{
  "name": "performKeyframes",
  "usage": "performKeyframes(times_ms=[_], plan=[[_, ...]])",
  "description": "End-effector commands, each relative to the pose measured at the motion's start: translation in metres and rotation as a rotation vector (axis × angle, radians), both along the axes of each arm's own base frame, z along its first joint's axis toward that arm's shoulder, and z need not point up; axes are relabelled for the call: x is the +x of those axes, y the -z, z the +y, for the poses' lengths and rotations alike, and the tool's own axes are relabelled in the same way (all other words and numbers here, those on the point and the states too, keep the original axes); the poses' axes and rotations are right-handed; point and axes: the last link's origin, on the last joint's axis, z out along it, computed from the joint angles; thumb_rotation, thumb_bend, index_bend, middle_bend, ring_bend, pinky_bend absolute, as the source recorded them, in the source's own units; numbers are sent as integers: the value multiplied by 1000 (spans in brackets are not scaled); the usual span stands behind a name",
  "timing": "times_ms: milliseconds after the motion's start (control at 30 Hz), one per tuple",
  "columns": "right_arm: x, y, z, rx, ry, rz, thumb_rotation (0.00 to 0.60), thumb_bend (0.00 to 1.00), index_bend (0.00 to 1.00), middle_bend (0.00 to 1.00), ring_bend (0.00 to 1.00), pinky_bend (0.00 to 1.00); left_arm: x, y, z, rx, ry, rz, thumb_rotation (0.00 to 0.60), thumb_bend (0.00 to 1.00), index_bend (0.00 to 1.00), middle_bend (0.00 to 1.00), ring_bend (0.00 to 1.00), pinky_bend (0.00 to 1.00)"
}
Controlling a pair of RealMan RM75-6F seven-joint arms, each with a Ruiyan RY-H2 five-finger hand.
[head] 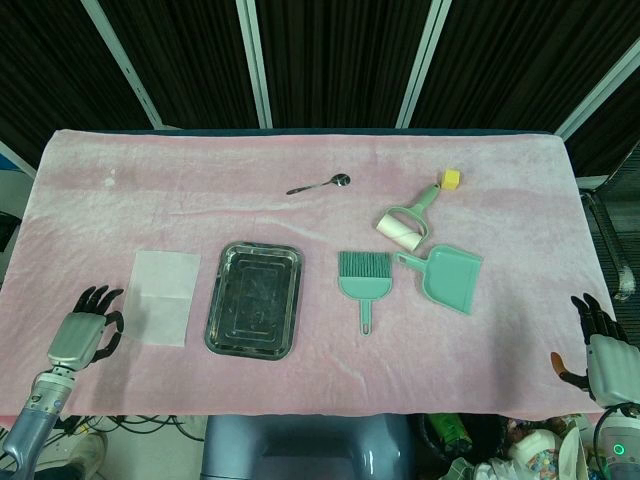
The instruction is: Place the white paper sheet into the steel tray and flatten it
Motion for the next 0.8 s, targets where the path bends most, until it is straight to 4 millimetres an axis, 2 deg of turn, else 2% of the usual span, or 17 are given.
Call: performKeyframes(times_ms=[33, 800], plan=[[0, 0, 0, 0, -2, 1, 600, 263, 60, 18, 101, 151, -1, 0, 0, 0, -4, 6, 600, 465, 601, 116, 0, 0], [-1, -1, 0, -3, 3, 2, 600, 263, 60, 17, 101, 151, 1, -2, 5, 16, -1, 0, 600, 464, 602, 115, 0, 0]])
